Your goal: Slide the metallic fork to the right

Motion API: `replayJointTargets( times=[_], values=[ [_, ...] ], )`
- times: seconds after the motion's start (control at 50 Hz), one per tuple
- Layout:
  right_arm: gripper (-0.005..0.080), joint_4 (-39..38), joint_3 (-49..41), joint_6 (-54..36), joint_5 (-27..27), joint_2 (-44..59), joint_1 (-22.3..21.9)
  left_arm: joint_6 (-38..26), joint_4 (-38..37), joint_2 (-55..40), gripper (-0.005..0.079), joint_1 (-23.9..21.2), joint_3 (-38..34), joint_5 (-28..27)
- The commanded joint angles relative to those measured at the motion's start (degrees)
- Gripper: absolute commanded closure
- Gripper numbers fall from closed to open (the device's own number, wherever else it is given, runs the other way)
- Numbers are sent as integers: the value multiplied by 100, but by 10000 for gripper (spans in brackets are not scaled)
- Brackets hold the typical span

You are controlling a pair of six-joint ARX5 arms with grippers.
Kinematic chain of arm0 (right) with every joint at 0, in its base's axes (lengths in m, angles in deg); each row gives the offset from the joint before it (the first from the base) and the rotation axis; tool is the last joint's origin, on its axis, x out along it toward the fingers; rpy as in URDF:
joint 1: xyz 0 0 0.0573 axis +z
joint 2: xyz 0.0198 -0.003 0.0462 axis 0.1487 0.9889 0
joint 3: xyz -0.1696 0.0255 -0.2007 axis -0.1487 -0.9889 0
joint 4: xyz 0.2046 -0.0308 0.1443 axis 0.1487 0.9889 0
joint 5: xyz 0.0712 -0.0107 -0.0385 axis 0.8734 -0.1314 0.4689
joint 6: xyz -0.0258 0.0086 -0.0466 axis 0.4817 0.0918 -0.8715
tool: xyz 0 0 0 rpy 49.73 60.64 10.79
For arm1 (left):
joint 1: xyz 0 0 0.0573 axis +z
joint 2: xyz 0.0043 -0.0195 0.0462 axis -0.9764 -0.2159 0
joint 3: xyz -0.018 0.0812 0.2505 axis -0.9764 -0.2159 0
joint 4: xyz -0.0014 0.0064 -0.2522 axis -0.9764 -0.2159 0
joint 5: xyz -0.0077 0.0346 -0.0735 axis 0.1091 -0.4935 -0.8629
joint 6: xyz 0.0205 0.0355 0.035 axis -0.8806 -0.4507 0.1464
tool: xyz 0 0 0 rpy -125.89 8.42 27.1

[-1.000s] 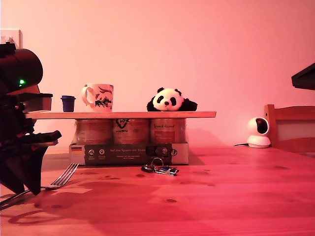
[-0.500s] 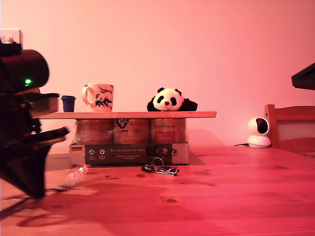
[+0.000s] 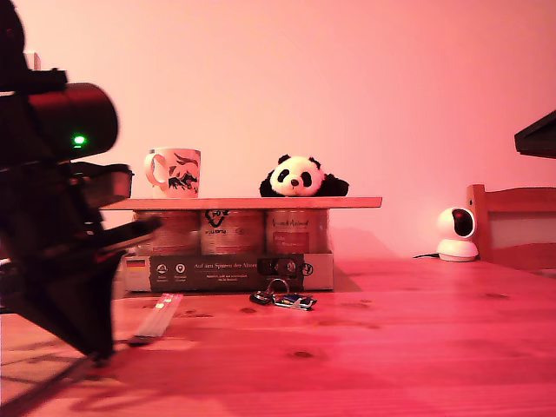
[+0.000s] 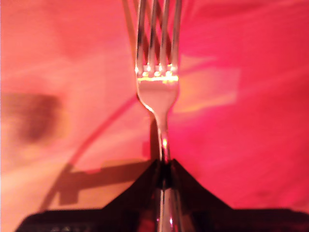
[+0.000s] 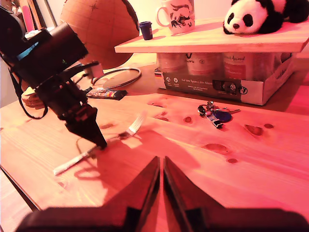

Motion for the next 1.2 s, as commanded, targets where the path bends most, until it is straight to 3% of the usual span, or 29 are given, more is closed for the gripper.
replayJointTargets(
  times=[0.0, 0.7, 1.18],
  values=[
    [764, -116, 61, -33, -15, -35, 24, 164, 109, -229, 732, -114, -28, -48],
    [764, -197, 61, -28, -13, -35, 24, 1364, 1764, -876, 731, -1119, 42, -435],
    [764, -223, 61, -31, -15, -35, 24, 1543, 1766, -1827, 718, -1751, 1266, -741]
  ],
)
